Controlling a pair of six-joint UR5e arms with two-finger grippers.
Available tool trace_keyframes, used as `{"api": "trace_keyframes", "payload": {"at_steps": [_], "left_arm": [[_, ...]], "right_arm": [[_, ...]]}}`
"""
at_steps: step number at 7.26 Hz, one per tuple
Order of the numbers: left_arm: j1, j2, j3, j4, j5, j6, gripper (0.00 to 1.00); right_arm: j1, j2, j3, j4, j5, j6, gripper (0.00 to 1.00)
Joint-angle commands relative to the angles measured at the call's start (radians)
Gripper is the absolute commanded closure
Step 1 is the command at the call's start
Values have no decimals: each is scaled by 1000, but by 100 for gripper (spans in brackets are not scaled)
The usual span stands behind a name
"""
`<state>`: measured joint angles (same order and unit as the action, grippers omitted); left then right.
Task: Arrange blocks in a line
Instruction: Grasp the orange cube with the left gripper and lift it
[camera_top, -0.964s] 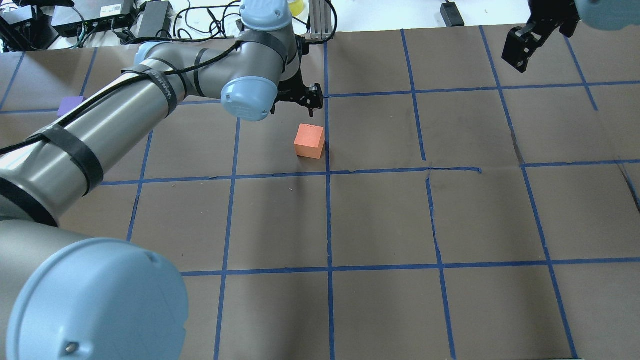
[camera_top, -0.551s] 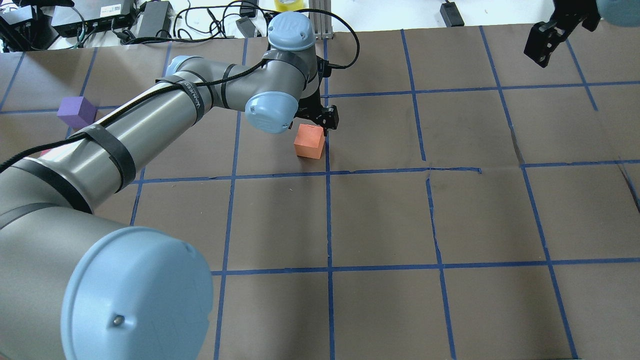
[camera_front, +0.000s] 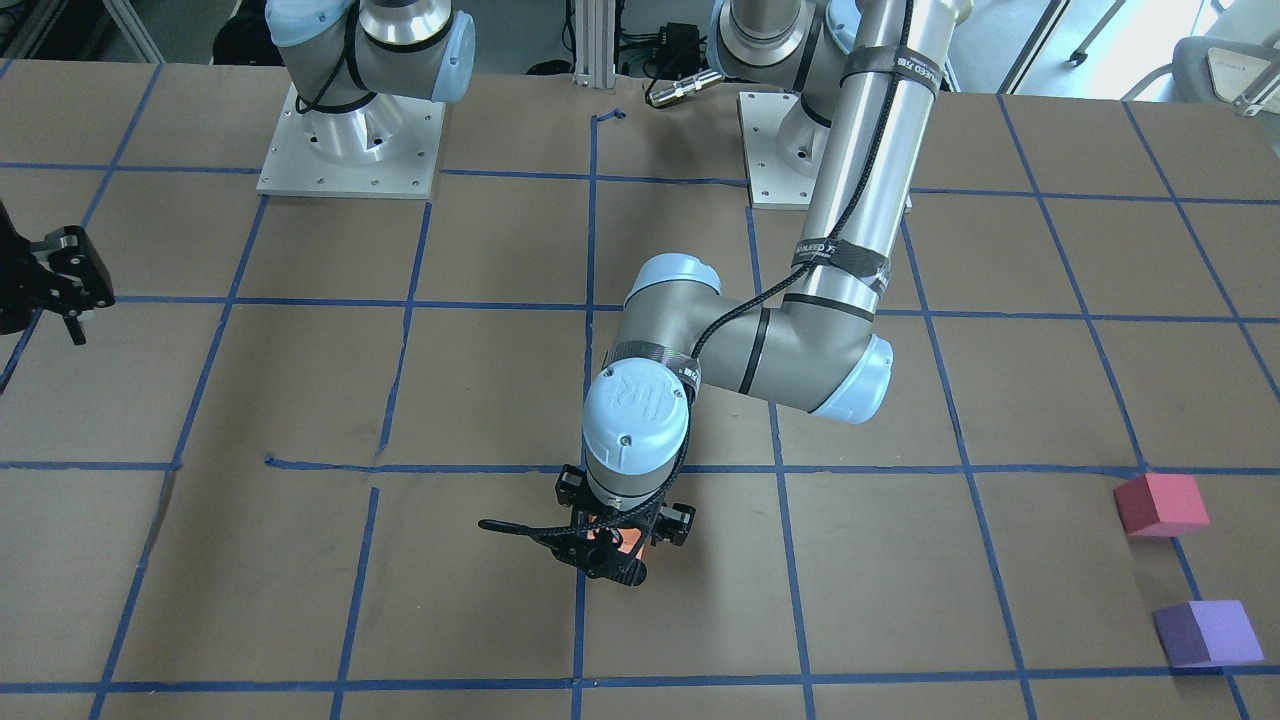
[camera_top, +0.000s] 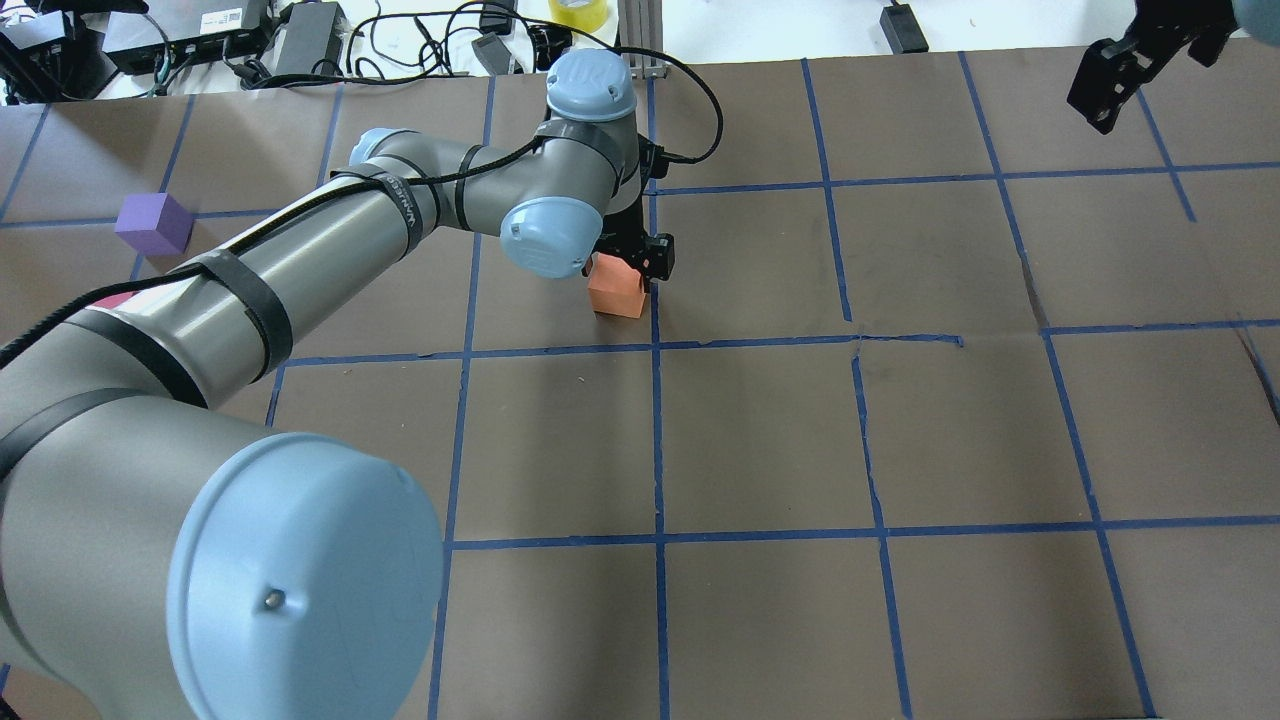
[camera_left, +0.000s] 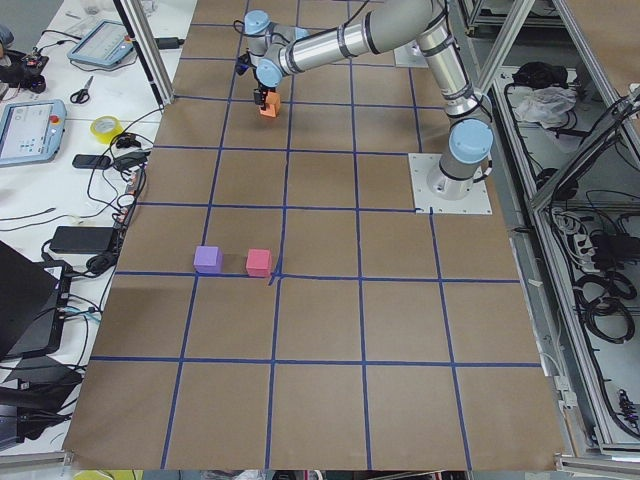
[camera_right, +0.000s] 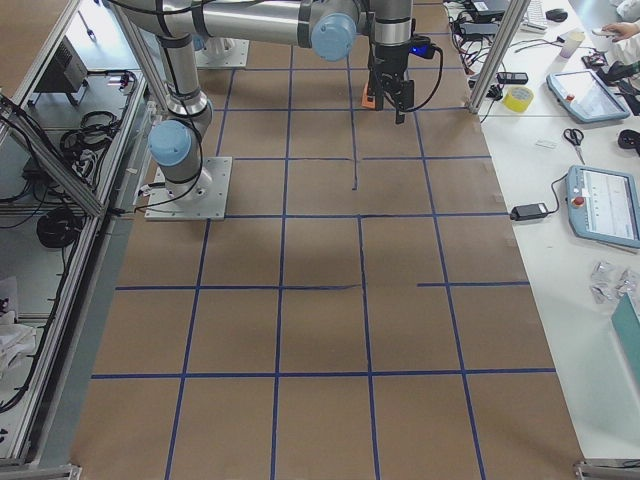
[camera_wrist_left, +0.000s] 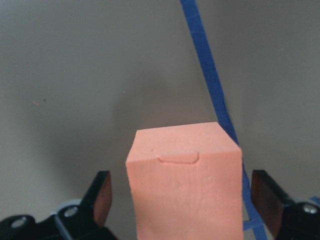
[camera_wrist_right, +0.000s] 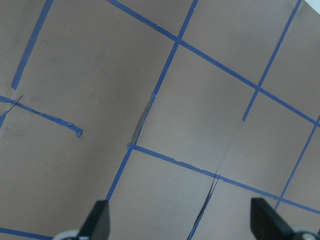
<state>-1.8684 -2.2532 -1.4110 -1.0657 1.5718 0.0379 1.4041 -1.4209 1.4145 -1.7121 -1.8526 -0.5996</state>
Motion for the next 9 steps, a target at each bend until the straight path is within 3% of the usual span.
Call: {"api": "trace_keyframes", "payload": {"at_steps": [1,2,3,5,7,8,9], "left_arm": [[0,-3,1,1,1,-59,75],[0,24,1,3,7,-72,86],[33,56,15,9,5,-91,87],[226,98,18,15,33,-110,93],[421,161,13,-35,49,-54,100],[484,178,17,-33,138,12,100],[553,172,18,-27,140,72,100]], "right_arm": [[3,-39,3,67,122,203,0],[10,-58,6,72,174,321,0],[41,-79,20,71,181,357,0],[127,-111,70,69,184,421,0],[130,-113,75,72,266,491,0],[130,-121,92,74,286,544,0],[130,-157,118,74,329,547,0]]}}
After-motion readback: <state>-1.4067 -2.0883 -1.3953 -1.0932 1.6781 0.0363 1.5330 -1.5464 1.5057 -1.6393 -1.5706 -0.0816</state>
